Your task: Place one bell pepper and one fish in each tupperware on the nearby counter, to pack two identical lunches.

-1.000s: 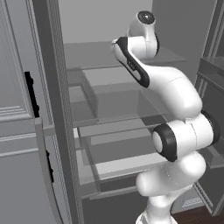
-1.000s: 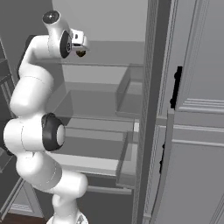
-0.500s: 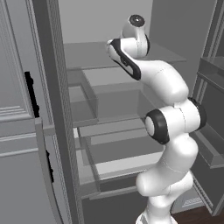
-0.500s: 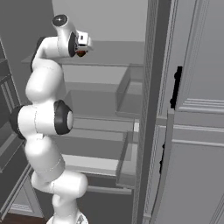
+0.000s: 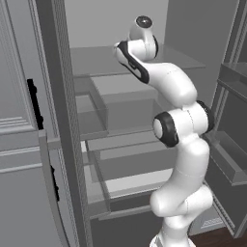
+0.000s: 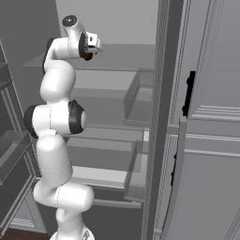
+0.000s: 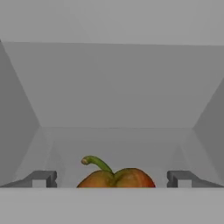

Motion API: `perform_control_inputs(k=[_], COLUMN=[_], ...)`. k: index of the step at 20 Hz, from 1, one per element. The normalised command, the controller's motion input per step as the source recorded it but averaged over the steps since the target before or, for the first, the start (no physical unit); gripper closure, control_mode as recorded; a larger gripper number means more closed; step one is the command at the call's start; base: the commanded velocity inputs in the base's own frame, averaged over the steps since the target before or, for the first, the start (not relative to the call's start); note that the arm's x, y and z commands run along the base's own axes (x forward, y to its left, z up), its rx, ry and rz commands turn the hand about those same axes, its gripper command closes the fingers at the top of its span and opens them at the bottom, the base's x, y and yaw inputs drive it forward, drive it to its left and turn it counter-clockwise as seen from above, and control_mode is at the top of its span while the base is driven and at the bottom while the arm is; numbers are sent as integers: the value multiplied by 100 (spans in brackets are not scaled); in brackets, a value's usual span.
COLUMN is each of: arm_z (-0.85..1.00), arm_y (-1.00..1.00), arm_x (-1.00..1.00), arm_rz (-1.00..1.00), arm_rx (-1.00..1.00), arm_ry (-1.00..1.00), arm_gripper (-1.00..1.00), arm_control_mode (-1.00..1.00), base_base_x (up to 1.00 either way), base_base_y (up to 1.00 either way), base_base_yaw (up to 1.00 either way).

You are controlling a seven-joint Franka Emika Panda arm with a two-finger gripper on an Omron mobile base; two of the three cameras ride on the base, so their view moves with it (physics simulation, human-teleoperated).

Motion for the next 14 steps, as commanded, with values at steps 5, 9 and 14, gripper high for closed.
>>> perform_control_inputs(k=[5,9,14], arm_z=[-32,-64,-56], arm_y=[-1,-2,0], arm_x=[3,-24,-32], arm_rz=[-7,-13,-11], arm_rx=[0,0,0], arm_ry=[9,9,2], arm_gripper=[100,100,100], arm_control_mode=[-100,-100,-100], base_base_x=[0,0,0], base_base_y=[0,0,0], base_base_yaw=[0,0,0])
